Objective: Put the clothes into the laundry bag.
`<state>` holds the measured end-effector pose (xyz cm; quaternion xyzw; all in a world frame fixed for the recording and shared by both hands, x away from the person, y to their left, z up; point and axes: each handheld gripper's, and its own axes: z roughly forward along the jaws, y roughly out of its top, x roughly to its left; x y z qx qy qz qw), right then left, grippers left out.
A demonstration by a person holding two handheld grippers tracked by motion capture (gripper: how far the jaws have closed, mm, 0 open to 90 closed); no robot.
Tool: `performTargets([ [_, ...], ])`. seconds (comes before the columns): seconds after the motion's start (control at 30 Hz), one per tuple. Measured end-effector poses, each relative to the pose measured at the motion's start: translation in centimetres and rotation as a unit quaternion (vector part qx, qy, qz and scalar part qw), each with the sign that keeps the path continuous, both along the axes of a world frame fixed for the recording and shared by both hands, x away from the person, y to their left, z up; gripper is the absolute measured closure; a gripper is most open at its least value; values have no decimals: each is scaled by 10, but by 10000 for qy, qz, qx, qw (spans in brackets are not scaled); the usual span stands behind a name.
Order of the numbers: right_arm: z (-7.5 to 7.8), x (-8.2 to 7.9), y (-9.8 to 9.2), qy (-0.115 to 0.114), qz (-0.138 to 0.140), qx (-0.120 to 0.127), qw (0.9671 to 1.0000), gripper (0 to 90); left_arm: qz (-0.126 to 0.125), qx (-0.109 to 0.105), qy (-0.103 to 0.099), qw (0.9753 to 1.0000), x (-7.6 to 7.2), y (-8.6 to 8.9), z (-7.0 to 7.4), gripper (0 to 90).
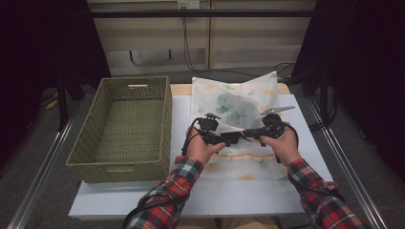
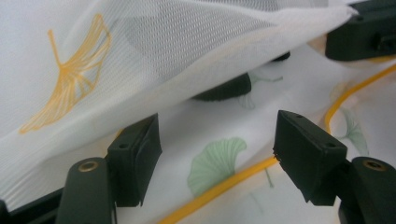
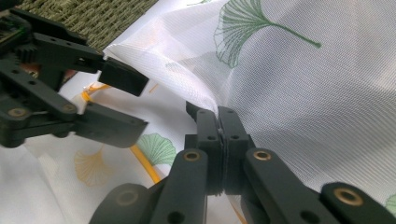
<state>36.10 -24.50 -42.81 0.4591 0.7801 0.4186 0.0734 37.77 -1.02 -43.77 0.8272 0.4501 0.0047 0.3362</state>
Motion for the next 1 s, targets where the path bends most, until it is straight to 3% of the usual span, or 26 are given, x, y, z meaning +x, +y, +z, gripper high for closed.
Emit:
performTargets([
  [0.07, -1, 0, 0, 1, 25, -13, 10000, 895, -46, 62, 6, 10000, -1, 3, 1, 271],
  [0.27, -1, -2, 0, -7, 49, -44, 10000, 895, 41, -23, -77, 10000, -6, 13, 3, 209],
  [0.7, -3, -5, -2, 52, 113, -95, 9999, 894, 172, 97, -183, 9996, -11, 35, 1, 152],
  [0.8, -5, -7, -4, 96, 131, -131, 9998, 893, 333, 87, -247, 9991, -12, 39, 1, 138],
  [1.0, -5, -9, -7, 126, 161, -102, 9997, 890, 412, 164, -300, 9986, -14, 49, -1, 124],
])
